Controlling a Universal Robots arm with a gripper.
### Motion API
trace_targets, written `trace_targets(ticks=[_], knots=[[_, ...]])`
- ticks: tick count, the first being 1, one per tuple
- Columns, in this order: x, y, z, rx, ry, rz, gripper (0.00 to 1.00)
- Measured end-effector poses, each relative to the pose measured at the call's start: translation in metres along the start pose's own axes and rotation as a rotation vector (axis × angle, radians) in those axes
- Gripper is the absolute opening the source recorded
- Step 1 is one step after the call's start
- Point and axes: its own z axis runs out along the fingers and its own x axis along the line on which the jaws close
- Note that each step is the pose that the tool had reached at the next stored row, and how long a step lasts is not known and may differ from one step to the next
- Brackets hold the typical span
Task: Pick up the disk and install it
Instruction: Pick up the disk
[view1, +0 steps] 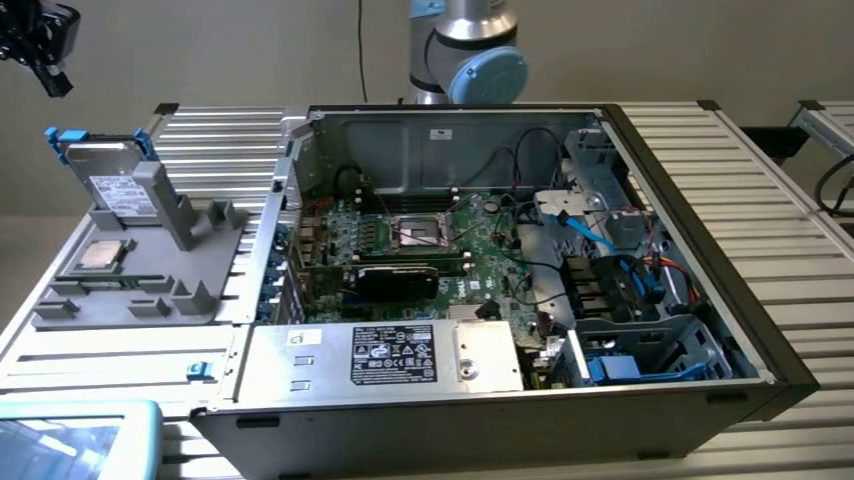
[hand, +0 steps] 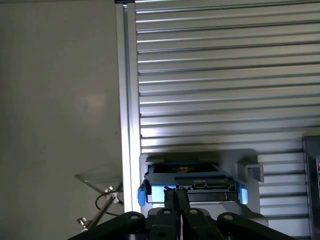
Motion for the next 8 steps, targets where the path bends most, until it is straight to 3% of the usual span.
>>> trace_targets(ticks=[3, 8], knots=[[0.0008, 0.0001, 0.0000, 0.0000, -0.0009, -0.001, 0.11], [0.0008, 0.0001, 0.0000, 0.0009, 0.0025, -0.086, 0.11]])
